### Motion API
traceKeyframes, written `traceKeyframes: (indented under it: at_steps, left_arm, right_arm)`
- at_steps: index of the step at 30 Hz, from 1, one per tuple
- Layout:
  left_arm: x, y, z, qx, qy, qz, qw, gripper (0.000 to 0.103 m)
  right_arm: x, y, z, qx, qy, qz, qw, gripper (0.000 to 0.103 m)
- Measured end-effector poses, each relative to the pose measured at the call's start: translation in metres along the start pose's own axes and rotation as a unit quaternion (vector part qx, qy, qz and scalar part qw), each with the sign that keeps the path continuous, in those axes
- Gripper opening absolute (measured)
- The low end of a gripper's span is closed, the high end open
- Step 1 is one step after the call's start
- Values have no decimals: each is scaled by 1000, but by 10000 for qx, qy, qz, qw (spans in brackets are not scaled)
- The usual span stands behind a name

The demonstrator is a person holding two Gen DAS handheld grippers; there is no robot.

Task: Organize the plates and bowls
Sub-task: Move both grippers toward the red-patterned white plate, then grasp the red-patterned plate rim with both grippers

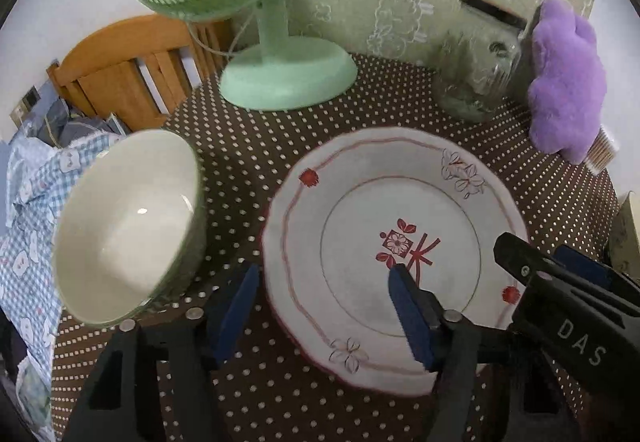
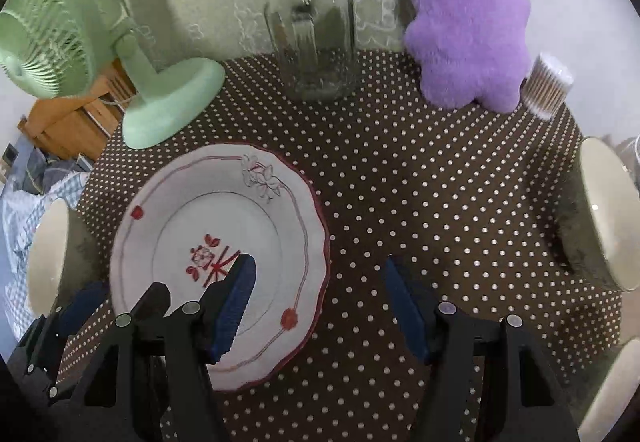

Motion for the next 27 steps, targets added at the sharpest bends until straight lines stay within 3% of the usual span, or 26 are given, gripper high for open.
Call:
traceKeyframes:
  at_steps: [5, 13, 27]
  left_arm:
    - [-9, -2, -3, 25, -87, -57, 9999, 63]
    - [-13, -1, -7, -31, -233, -106, 9997, 51]
    - [-4, 17, 0, -349, -70, -266, 9990, 44]
  right_arm:
    - [-17, -1, 0, 10, -40, -135, 9999, 59]
    - [-34, -1, -12, 196, -102, -245, 9995, 34]
    - [-15, 31, 2, 142, 28, -489, 9987, 33]
Point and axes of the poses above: each gripper's, at about its wrist camera, not at the fingertips, and x roughly against the way its jaws point, z to its right, y to its underside, the point moved 9 cm from there along -x, roughly the way its jaws point, and after that the axes turned 3 degrees about -y, right-handed, at the moved point
